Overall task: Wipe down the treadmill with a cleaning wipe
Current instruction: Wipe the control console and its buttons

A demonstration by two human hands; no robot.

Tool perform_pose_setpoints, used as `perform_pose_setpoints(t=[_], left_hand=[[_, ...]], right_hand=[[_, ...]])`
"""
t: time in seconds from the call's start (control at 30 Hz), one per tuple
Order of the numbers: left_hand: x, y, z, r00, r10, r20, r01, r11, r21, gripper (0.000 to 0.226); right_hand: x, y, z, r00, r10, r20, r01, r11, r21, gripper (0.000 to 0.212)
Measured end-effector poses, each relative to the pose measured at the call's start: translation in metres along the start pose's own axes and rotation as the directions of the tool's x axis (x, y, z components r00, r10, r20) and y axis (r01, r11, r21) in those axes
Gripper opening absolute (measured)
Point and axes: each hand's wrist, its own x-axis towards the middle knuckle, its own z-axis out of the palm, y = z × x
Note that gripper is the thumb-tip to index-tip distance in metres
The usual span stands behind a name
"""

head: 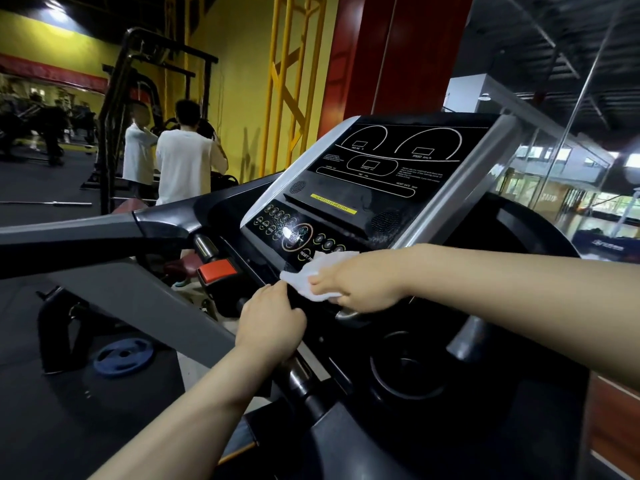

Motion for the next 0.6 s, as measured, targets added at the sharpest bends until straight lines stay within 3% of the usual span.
perform_pose_setpoints(t=[0.1,0.23,0.3,0.43,0.47,0.53,0.6], left_hand=[[-0.003,0.004,-0.004,1.0,-0.001,0.003,0.001,1.0,0.016,0.058],[-0.006,0.005,-0.007,1.0,0.0,0.019,-0.001,1.0,0.021,0.07],[-0.006,0.005,-0.006,1.0,0.004,0.025,-0.005,0.999,0.032,0.071],[-0.007,0.008,-0.009,1.0,0.008,0.014,-0.008,0.999,0.041,0.069],[-0.008,0.009,-0.009,1.0,0.006,0.01,-0.006,0.999,0.038,0.068],[-0.009,0.01,-0.009,1.0,0.002,0.004,-0.003,0.999,0.034,0.065],[-0.008,0.01,-0.009,1.0,0.009,0.003,-0.009,0.999,0.034,0.063]], right_hand=[[-0.038,0.016,-0.008,0.999,0.046,0.022,-0.047,0.998,0.052,0.045],[-0.086,0.062,-0.038,0.962,0.273,0.005,-0.273,0.962,0.009,0.036],[-0.098,0.102,-0.057,0.883,0.468,-0.024,-0.469,0.88,-0.074,0.038],[-0.085,0.134,-0.073,0.716,0.678,-0.167,-0.697,0.707,-0.116,0.082],[-0.072,0.125,-0.071,0.708,0.686,-0.171,-0.704,0.705,-0.084,0.077],[-0.046,0.105,-0.059,0.78,0.618,-0.102,-0.623,0.782,-0.027,0.057],[-0.031,0.081,-0.048,0.848,0.53,0.017,-0.53,0.845,0.079,0.051]])
